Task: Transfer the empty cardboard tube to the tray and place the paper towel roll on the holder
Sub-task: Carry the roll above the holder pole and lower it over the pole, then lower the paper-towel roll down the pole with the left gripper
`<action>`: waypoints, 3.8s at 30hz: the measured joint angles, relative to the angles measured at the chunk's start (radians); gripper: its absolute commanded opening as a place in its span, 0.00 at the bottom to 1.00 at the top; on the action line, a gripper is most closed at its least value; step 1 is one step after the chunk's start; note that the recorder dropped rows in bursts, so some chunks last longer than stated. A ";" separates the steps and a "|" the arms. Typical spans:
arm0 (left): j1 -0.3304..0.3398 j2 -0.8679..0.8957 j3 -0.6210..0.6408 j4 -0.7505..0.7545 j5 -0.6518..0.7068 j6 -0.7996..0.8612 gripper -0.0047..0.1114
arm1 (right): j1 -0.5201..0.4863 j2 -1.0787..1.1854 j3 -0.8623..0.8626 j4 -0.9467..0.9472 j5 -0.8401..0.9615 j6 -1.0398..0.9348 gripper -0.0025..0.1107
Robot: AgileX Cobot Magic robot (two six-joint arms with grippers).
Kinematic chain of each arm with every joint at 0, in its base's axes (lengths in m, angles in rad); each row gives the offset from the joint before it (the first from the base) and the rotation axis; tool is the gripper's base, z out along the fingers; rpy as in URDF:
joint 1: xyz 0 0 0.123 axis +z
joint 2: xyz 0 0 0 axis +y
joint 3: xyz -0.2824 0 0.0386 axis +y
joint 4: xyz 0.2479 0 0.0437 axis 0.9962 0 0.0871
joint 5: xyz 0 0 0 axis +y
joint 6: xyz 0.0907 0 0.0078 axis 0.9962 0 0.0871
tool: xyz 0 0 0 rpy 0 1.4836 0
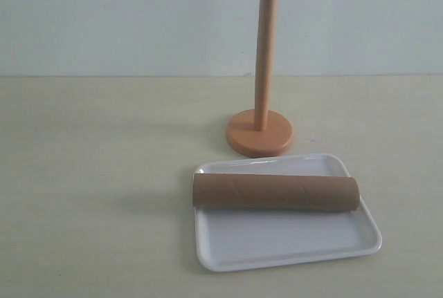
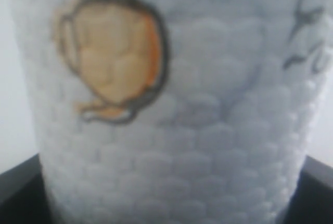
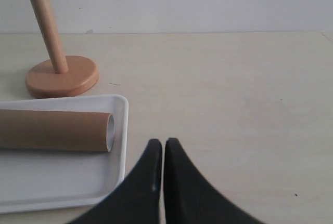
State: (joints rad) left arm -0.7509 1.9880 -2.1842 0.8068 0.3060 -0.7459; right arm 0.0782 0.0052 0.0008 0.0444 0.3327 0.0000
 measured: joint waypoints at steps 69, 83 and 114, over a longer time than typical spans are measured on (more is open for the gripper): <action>0.030 0.065 -0.002 -0.023 -0.065 -0.024 0.08 | 0.000 0.000 0.000 0.000 -0.002 0.000 0.03; 0.030 0.063 0.036 -0.015 -0.080 -0.022 0.08 | 0.000 0.000 0.000 0.000 -0.002 0.000 0.03; 0.030 0.047 0.134 0.015 -0.133 -0.074 0.08 | 0.000 0.000 0.000 0.000 -0.002 0.000 0.03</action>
State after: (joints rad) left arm -0.7211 2.0353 -2.0502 0.8217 0.1734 -0.8199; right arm 0.0782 0.0052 0.0008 0.0444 0.3309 0.0000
